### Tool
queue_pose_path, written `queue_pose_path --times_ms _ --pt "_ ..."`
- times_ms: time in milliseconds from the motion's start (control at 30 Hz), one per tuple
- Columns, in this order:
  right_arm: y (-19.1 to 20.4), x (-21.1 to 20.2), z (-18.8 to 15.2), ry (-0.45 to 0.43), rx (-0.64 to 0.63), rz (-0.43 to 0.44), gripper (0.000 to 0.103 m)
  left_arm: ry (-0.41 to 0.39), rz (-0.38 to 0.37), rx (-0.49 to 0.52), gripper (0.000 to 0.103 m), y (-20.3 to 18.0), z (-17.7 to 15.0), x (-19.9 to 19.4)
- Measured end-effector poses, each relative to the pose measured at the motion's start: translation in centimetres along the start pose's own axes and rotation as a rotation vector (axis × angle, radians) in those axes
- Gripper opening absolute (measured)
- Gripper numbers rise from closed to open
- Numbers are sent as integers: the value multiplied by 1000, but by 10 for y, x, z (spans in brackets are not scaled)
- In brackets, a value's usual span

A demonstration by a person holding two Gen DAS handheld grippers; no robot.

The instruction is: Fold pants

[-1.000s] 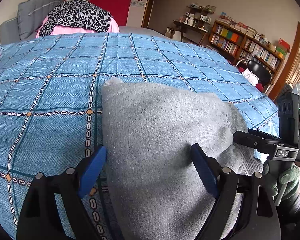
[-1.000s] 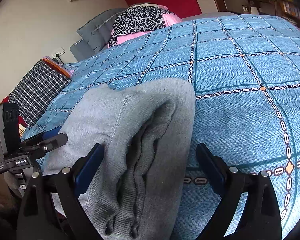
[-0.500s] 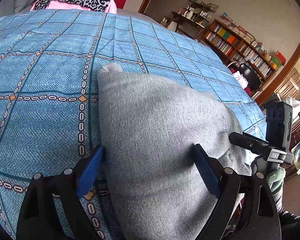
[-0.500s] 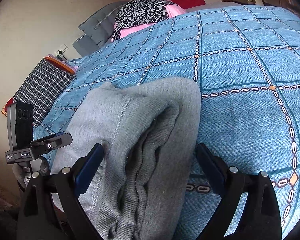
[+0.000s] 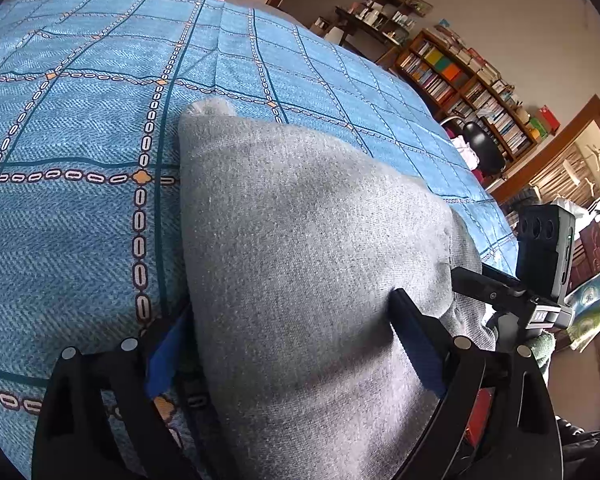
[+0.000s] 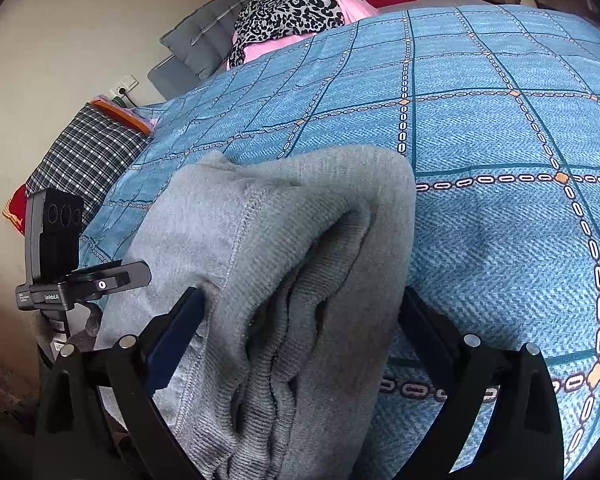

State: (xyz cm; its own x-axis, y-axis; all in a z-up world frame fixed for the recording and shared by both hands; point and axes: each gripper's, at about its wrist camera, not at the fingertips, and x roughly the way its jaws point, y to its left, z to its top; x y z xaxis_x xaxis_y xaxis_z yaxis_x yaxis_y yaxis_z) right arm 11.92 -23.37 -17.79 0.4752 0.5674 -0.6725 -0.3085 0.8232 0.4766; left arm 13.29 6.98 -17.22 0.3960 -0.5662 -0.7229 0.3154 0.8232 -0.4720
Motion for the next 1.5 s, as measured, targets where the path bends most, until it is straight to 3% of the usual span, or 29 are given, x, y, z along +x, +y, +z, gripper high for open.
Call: queue_pose_path --times_ms 100,267,433,633,800,900,967,1033,1300,1467,1500 --pt "1 0 -2 -4 -3 1 97 2 2 11 91 -1 0 0" --pt "5 -2 -5 -11 -18 1 86 0 5 23 91 -3 1 1" --pt "6 -7 -8 -26 -24 -30 86 -9 18 31 91 -5 -1 0" --pt "14 -43 -26 -146 -47 -128 86 -21 38 44 91 -9 -3 1" --pt "16 -68 -39 -194 -28 -55 83 -28 53 45 91 -13 -4 1" --pt "22 -63 -38 -170 -37 9 68 -32 62 44 91 -15 -4 1" --pt "25 -51 -37 -135 -43 -3 56 -34 66 42 91 -15 -4 0" --pt "26 -40 -38 -108 -34 -43 50 -34 70 44 91 -15 -6 -2" --pt "31 -29 -36 -116 -24 4 44 -42 88 58 91 -14 -11 -5" --pt "29 -37 -30 -159 -15 31 19 -48 112 57 91 -16 -10 -8" --pt "32 -48 -28 -191 -21 38 18 -56 123 61 91 -18 -11 -11"
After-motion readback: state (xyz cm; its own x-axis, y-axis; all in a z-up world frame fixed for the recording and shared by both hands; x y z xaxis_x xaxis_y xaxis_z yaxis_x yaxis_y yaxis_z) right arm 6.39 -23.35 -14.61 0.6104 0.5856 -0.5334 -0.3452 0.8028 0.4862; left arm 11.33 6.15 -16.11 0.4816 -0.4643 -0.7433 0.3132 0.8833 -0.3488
